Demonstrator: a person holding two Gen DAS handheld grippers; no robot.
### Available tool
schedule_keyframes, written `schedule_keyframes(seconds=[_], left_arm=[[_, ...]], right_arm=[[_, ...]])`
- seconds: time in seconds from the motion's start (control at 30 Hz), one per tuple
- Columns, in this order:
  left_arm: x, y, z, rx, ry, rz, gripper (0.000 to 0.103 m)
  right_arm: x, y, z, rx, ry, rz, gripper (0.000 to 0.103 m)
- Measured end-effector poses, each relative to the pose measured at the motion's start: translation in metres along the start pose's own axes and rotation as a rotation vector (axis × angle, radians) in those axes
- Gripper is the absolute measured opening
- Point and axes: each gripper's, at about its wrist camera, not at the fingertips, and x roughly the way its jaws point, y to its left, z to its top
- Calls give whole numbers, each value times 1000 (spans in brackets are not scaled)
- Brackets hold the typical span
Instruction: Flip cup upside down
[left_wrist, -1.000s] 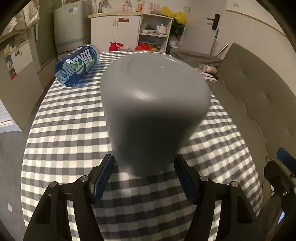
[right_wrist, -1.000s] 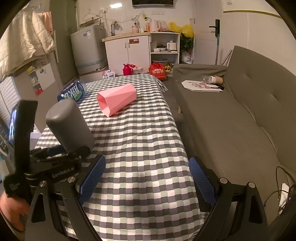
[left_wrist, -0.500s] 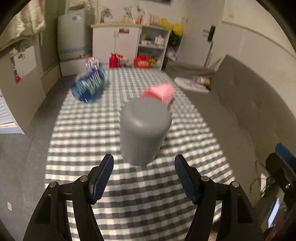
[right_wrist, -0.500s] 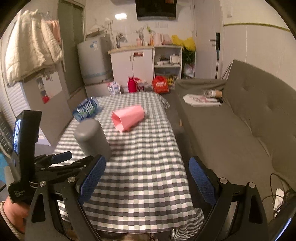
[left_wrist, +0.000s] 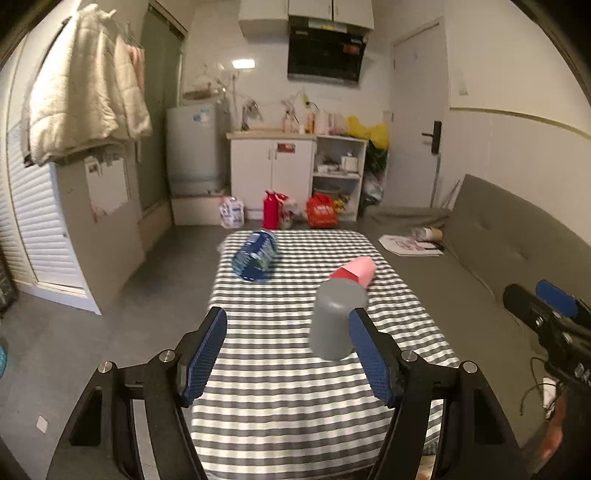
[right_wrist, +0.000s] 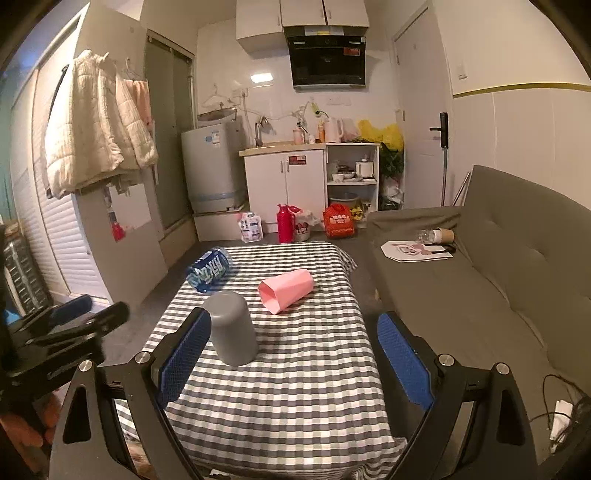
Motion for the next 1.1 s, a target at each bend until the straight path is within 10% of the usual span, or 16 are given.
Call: schedule_keyframes(seconds=[0.3, 0.5, 1.1], left_arm=[[1, 11, -37, 7, -54, 22, 80], [-6, 3, -53, 66, -75, 19, 103], [-19, 10, -60, 36, -104, 61, 103]], right_arm=[[21, 16, -36, -32, 14, -2, 94], [18, 29, -52, -81, -28, 27, 103], [15, 20, -57, -44, -39, 18, 103]])
